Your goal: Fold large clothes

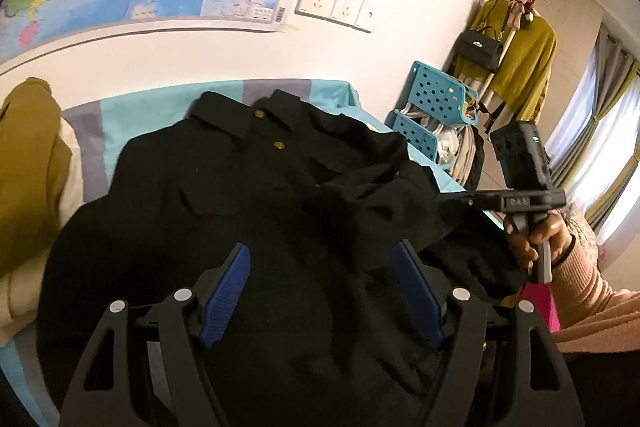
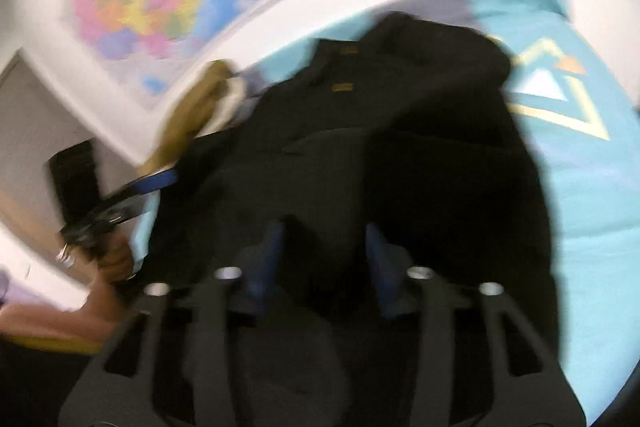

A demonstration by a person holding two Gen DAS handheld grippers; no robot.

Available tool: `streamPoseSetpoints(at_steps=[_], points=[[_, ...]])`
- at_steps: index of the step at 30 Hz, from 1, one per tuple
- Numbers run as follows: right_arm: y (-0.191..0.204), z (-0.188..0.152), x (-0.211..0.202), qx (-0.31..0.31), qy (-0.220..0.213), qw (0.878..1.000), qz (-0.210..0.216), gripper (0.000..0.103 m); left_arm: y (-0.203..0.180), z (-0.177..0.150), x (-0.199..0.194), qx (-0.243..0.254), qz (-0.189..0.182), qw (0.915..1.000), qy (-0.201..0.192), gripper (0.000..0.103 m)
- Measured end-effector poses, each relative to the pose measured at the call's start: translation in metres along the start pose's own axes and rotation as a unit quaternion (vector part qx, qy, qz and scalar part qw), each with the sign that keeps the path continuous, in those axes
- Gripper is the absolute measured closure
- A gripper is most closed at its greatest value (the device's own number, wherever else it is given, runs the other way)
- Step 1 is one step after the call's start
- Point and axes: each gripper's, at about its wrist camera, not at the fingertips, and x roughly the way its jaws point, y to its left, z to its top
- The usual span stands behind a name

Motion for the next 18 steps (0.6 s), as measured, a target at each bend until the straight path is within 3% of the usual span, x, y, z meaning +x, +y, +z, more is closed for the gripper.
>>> streamPoseSetpoints(at_steps=[3,7,10,13,14,18], points=[[0.058,-0.001,0.002,-0.087,-0.002,0.995,0.045,0.076,-0.001,-0.001,-0.008,0.001,-0.003,0.9999,-0.01,0.031],[0.138,-0.007,0.021,-0.183,0.03,0.977,0.103,0.076,0.003,0.0,-0.032,-0.004,0.005,0.9992,-0.038,0.031],[0.183,-0.018,0.042,-0.241,0.061,0.96,0.128,0.069,0.006,0.0,-0.046,-0.009,0.017,0.9985,-0.051,0.031],[0.196,-0.018,0.035,-0.247,0.065,0.954,0.158,0.055,0.008,-0.005,-0.051,-0.012,0.024,0.9983,-0.051,0.03],[0.197,-0.017,0.029,-0.247,0.069,0.952,0.168,0.054,0.008,-0.007,-0.051,-0.013,0.022,0.9985,-0.049,0.03],[0.195,-0.014,0.003,-0.256,0.055,0.954,0.146,0.049,0.002,-0.016,-0.035,-0.008,0.005,0.9999,-0.011,0.028]])
